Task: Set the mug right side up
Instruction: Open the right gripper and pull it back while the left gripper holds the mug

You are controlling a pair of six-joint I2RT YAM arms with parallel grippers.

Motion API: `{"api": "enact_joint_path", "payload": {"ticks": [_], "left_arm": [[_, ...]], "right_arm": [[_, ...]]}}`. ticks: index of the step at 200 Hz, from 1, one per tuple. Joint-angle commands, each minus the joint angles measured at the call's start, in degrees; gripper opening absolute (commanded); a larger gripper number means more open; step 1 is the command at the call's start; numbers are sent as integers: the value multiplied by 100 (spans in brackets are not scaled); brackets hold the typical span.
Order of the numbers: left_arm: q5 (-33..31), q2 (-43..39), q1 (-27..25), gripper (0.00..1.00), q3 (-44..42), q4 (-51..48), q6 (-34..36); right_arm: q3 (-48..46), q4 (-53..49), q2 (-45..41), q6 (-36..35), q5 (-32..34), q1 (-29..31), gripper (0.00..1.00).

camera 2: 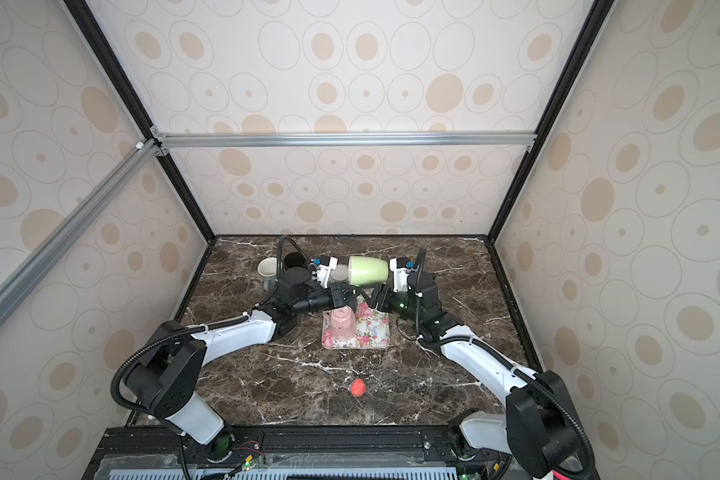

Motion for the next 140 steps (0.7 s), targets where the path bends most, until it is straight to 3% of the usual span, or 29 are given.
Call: {"api": "enact_joint_path", "payload": {"ticks": [1,34,83,140], "left_arm": [[-24,-273,18,0,346,317,260],[-44,-310,53,0,389,220,322],[-44,-345,117,0,416,220,320],[-35,-309,149,0,451,233,302]], "right_arm": [[-104,42,-255,-80,116,41,70],[-172,-26,-426,-140,206,42,77],[-465,-56,-877,-232,601,39,94],[-486,-570,-1239,-487,876,27,95]]}}
